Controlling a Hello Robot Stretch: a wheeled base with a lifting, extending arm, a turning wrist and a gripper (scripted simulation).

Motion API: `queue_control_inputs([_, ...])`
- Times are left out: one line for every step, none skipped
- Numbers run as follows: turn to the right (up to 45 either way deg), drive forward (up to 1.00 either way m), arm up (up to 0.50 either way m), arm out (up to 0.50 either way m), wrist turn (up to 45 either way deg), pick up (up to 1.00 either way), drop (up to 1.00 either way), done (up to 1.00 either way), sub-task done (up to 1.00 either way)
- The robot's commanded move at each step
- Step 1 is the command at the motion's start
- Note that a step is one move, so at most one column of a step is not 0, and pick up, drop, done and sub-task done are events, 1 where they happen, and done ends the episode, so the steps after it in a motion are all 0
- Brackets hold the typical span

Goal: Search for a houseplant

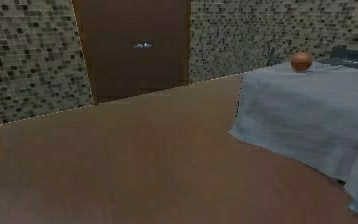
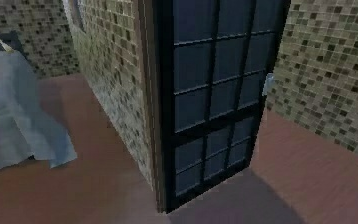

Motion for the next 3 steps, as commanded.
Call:
queue_control_inputs([0.0, 1.00, 0.00, 0.00, 0.0, 0.00, 0.00, 0.00, 0.00])
queue_control_inputs([0.0, 1.00, 0.00, 0.00, 0.0, 0.00, 0.00, 0.00, 0.00])
queue_control_inputs([0.0, 0.15, 0.00, 0.00, 0.0, 0.00, 0.00, 0.00, 0.00])
